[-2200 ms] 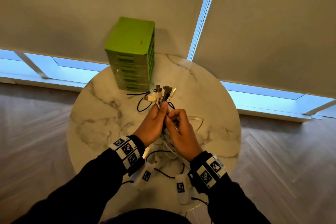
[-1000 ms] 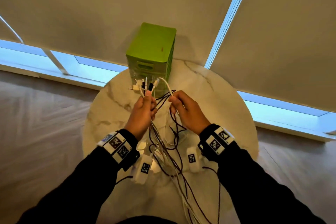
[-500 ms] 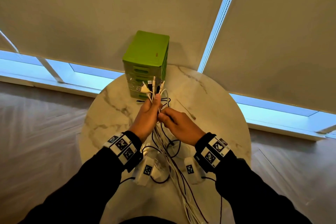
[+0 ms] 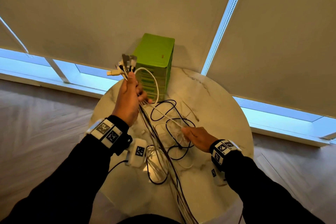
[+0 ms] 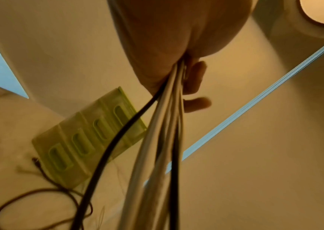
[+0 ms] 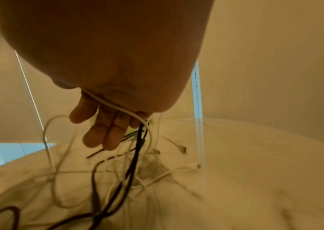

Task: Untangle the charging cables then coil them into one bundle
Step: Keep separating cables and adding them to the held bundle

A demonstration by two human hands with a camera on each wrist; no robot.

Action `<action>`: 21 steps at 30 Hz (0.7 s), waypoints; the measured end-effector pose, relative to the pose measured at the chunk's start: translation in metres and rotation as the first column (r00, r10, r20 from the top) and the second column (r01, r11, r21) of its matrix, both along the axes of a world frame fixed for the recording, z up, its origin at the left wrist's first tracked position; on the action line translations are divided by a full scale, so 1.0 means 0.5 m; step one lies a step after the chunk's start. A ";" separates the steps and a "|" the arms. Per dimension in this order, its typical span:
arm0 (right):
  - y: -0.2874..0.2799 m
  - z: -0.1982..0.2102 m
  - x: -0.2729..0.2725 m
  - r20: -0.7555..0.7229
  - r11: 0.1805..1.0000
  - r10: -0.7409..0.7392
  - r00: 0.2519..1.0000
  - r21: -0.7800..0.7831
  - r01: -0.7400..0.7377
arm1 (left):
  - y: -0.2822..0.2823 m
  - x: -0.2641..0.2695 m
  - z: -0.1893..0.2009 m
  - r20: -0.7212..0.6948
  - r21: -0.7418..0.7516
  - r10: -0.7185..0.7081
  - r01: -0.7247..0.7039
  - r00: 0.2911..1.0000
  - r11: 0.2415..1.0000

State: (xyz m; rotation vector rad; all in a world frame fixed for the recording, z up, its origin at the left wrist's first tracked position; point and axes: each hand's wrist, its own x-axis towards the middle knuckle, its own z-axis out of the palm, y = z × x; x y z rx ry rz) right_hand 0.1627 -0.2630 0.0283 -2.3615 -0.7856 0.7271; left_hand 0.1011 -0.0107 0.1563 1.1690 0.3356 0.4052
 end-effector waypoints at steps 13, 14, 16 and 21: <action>0.100 0.140 0.054 0.114 0.860 -0.353 0.929 0.431 0.274 | -0.021 -0.028 -0.027 -0.069 0.176 -0.117 0.127 0.991 0.976; 0.115 0.160 0.043 0.113 0.852 -0.313 0.943 0.473 0.226 | -0.036 -0.029 -0.035 -0.113 0.174 -0.150 0.168 0.982 0.970; 0.137 0.191 0.020 0.111 0.854 -0.197 0.974 0.508 0.115 | -0.061 -0.027 -0.045 -0.207 0.129 -0.197 0.226 0.958 0.966; 0.149 0.225 -0.013 0.015 0.855 0.040 0.999 0.517 -0.042 | -0.073 -0.014 -0.048 -0.239 -0.085 -0.327 0.316 0.914 0.945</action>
